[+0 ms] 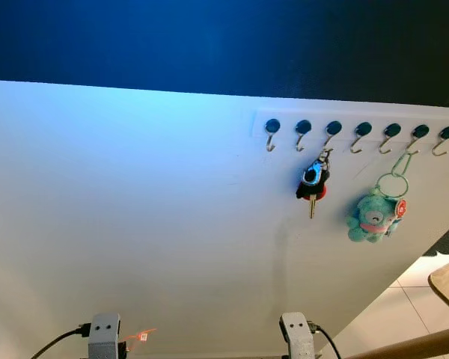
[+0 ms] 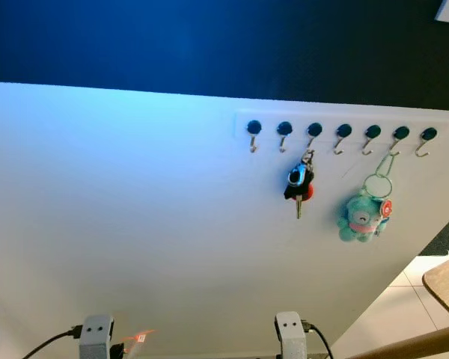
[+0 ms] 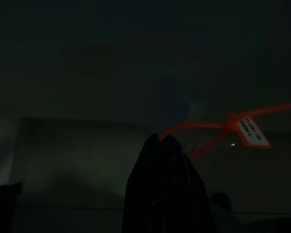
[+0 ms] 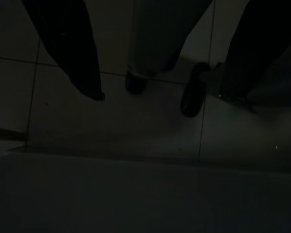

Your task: Hang keys on a hook

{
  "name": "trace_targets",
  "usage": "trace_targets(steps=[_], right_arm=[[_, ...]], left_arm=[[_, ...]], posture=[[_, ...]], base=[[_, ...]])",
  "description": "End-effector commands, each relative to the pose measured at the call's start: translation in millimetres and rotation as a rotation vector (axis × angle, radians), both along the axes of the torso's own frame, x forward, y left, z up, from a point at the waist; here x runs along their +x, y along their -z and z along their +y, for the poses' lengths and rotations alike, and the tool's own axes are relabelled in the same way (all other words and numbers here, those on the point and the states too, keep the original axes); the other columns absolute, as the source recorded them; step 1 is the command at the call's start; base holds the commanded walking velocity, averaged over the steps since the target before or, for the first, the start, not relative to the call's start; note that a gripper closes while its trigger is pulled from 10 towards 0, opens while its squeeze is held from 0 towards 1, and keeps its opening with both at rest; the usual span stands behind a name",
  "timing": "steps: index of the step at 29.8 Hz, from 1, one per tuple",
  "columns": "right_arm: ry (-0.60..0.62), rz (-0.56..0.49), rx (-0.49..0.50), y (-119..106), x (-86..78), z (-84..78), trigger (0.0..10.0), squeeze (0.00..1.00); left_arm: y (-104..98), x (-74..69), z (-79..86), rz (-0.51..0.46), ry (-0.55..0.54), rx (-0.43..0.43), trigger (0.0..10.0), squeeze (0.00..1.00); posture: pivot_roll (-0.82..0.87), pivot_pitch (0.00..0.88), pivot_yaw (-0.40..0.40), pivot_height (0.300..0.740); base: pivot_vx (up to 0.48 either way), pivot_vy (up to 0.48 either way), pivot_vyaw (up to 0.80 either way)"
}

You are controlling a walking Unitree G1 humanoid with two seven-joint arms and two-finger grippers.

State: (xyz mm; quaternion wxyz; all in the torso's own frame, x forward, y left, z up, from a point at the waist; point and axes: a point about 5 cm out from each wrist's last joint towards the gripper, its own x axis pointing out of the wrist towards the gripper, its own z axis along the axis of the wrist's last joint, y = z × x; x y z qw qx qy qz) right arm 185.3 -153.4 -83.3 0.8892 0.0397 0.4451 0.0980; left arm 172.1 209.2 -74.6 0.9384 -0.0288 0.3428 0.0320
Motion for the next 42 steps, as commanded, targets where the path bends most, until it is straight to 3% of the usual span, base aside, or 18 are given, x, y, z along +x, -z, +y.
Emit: trace_targets(steps=[1, 17, 23, 30, 42], right_arm=[[0.022, 0.003, -0.011, 1.0, -2.6, -6.1, 10.0, 0.0], [0.032, -0.002, -0.001, 0.7, -2.1, -5.4, 10.0, 0.0], [-0.057, 0.001, -0.026, 1.7, -4.3, 0.3, 10.0, 0.0], [-0.06, 0.004, -0.02, 1.9, -4.5, 1.6, 10.0, 0.0], [0.021, 0.009, -0.003, 2.1, -4.9, -3.8, 10.0, 0.0]], left_arm=[[2.3, -3.1, -5.5, 0.01, 0.023, -0.004, 10.0, 0.0], [4.9, -8.1, 0.7, 0.043, -0.026, 0.02, 10.0, 0.0], [4.3, -7.3, 2.7, 0.042, -0.027, 0.026, 10.0, 0.0], [3.9, -6.9, 3.4, 0.04, -0.028, 0.026, 10.0, 0.0], [4.5, -7.2, 2.7, 0.047, -0.022, 0.027, 10.0, 0.0]], posture=[[0.11, 0.0, -0.059, 0.74], [0.11, 0.0, -0.056, 0.74], [0.11, 0.0, -0.055, 0.74], [0.11, 0.0, -0.053, 0.74], [0.11, 0.0, -0.051, 0.74]], base=[[0.0, -0.48, 0.0], [0.0, -0.054, 0.0], [0.0, 0.0, 0.0], [0.0, 0.0, 0.67], [0.0, 0.0, 0.29]])
